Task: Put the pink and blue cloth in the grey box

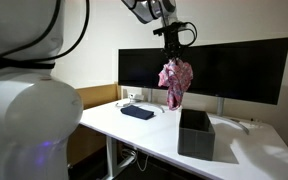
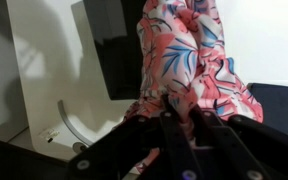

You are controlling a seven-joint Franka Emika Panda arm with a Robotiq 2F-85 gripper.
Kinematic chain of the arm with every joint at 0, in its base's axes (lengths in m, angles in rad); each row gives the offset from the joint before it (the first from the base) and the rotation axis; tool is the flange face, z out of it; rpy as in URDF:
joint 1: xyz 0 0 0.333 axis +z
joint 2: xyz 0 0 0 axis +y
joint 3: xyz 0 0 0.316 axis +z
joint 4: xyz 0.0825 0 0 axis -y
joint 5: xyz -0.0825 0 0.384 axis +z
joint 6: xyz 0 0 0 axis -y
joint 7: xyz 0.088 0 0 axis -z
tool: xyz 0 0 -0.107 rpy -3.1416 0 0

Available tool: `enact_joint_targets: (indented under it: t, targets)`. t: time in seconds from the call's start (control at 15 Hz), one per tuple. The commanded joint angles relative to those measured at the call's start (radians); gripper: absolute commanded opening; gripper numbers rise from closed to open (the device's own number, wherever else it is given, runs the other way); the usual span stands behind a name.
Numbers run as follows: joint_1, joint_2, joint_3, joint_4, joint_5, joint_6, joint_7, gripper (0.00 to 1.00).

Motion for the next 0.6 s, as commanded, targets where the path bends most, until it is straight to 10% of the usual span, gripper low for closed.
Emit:
enact_joint_targets:
  t: [0.0, 0.53]
  targets:
    - [-0.054, 0.014, -0.023, 0.062, 0.053, -0.03, -0.09, 0.11]
    - [-0.139, 0.118, -0.066, 0.115, 0.097, -0.024, -0.222, 0.11]
